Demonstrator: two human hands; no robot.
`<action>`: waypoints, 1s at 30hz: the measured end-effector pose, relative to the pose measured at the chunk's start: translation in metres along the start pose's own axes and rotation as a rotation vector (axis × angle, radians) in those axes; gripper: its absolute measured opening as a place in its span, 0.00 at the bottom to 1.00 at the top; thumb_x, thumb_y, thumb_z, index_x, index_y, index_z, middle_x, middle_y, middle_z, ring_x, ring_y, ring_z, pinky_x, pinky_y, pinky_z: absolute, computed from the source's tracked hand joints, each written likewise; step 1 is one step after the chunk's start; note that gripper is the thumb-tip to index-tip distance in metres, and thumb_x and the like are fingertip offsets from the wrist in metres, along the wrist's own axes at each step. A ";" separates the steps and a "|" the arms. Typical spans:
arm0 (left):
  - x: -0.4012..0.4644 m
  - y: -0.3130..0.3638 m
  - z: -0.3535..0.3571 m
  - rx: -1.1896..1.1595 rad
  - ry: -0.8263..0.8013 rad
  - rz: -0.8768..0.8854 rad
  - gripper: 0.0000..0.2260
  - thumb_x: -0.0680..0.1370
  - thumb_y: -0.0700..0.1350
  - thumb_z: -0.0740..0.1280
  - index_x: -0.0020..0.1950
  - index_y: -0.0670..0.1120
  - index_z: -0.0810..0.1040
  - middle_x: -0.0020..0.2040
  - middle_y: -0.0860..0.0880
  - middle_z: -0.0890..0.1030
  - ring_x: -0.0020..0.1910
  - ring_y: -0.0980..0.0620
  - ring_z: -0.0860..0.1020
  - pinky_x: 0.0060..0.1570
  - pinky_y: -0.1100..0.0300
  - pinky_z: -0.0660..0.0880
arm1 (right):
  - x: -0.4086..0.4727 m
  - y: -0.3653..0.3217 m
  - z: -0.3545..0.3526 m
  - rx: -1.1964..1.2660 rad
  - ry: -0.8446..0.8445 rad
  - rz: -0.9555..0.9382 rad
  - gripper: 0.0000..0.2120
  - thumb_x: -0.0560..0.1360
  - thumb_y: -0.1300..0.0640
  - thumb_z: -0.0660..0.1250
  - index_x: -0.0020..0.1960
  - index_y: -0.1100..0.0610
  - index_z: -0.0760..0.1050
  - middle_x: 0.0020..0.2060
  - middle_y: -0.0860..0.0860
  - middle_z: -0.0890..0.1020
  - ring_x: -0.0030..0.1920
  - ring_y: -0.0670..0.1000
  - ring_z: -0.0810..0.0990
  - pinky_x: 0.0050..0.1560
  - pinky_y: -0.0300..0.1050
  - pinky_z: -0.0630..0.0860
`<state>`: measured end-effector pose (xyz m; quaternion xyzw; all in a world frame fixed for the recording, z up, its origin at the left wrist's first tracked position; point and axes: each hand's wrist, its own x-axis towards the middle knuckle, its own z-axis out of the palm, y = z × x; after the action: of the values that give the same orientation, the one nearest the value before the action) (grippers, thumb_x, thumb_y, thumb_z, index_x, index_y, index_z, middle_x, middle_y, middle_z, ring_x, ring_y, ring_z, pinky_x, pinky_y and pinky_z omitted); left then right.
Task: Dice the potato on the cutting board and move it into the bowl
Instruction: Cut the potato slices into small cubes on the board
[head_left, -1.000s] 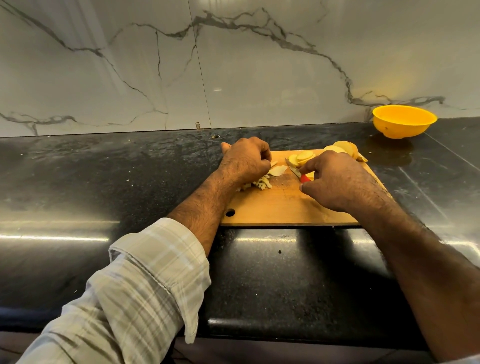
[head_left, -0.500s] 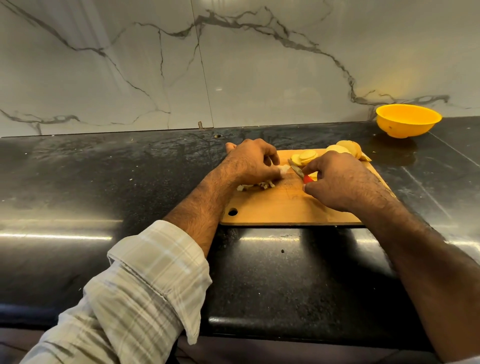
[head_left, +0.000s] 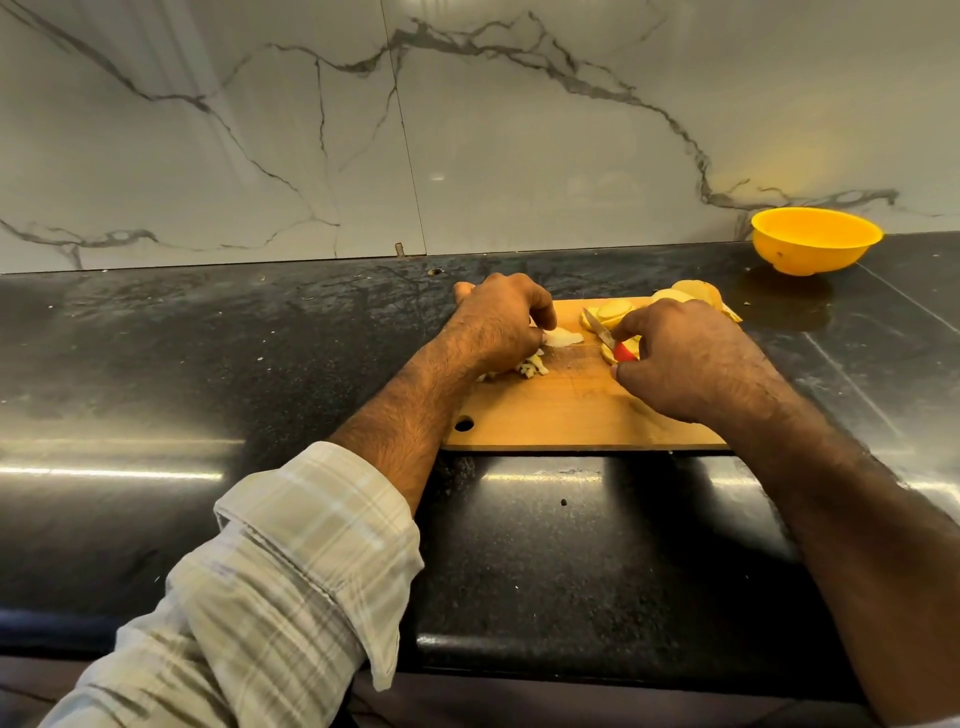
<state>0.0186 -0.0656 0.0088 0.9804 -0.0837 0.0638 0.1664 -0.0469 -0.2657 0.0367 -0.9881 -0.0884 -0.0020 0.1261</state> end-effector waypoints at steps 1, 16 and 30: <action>0.000 -0.001 0.001 -0.021 0.003 0.008 0.06 0.79 0.46 0.75 0.53 0.57 0.84 0.49 0.63 0.79 0.60 0.57 0.77 0.71 0.40 0.60 | -0.001 -0.001 0.000 -0.011 -0.009 -0.001 0.24 0.79 0.49 0.73 0.73 0.47 0.76 0.65 0.52 0.81 0.59 0.54 0.81 0.56 0.55 0.85; 0.000 -0.007 0.007 -0.164 -0.006 0.060 0.07 0.76 0.52 0.77 0.53 0.56 0.85 0.52 0.58 0.84 0.55 0.55 0.81 0.66 0.38 0.75 | -0.010 -0.024 0.010 -0.136 -0.060 -0.039 0.24 0.78 0.47 0.70 0.73 0.49 0.73 0.65 0.52 0.79 0.60 0.53 0.78 0.54 0.50 0.79; 0.005 -0.003 0.005 -0.104 -0.012 0.094 0.06 0.79 0.45 0.76 0.55 0.48 0.88 0.50 0.53 0.84 0.45 0.59 0.79 0.42 0.68 0.75 | -0.004 -0.034 0.024 -0.078 -0.025 -0.011 0.22 0.79 0.49 0.70 0.72 0.50 0.74 0.64 0.53 0.79 0.52 0.51 0.73 0.48 0.47 0.75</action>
<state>0.0247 -0.0648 0.0038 0.9659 -0.1336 0.0614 0.2134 -0.0571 -0.2284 0.0218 -0.9917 -0.0956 0.0064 0.0863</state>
